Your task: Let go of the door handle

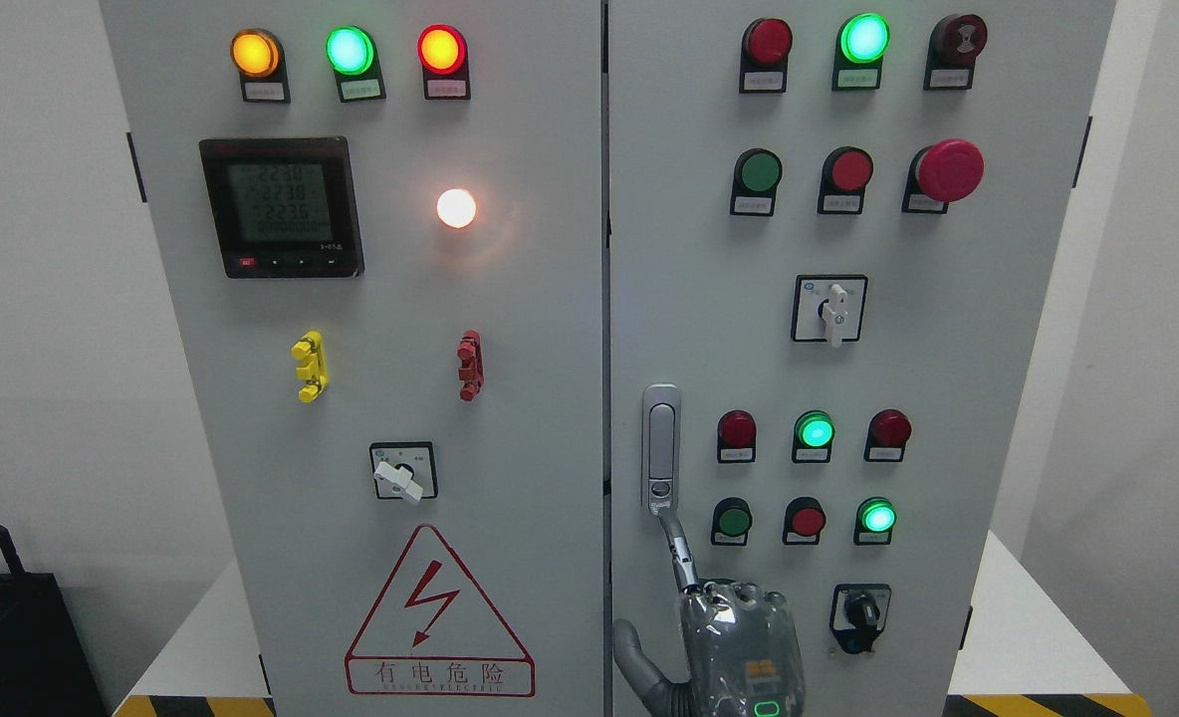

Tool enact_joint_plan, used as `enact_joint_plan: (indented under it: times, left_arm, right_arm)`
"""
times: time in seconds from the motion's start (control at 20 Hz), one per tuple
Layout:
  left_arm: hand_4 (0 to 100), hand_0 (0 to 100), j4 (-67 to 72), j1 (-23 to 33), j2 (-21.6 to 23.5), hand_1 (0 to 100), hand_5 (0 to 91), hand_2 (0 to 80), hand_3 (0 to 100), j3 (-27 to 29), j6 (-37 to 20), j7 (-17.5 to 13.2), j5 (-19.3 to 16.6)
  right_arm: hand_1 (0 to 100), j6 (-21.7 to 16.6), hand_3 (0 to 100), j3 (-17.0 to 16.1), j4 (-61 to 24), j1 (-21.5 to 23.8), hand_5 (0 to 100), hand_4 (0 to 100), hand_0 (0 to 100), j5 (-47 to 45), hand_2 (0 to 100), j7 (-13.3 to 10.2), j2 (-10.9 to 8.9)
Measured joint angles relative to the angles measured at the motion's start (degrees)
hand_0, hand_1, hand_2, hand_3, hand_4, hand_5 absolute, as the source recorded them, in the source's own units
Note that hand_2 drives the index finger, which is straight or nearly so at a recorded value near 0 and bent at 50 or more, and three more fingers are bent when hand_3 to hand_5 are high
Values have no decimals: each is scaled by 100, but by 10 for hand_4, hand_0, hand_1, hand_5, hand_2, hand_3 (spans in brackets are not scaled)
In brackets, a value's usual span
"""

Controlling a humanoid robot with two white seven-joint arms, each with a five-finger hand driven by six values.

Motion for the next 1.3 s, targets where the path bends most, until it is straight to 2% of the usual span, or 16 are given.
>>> enact_joint_plan:
  times: [0.55, 1.2, 1.3]
  left_arm:
    - [0, 120, 0, 0, 0, 389, 0, 0, 0, 0, -1, 0, 0]
    - [0, 120, 0, 0, 0, 389, 0, 0, 0, 0, -9, 0, 0]
    - [0, 120, 0, 0, 0, 389, 0, 0, 0, 0, -20, 0, 0]
  right_arm:
    - [349, -50, 1000, -14, -2, 5, 1000, 1000, 354, 0, 26, 59, -3]
    - [347, -140, 1000, -25, -94, -53, 1000, 1000, 356, -2, 27, -182, -6]
    - [350, -212, 1000, -26, -114, -51, 1000, 1000, 367, -3, 58, -216, -6]
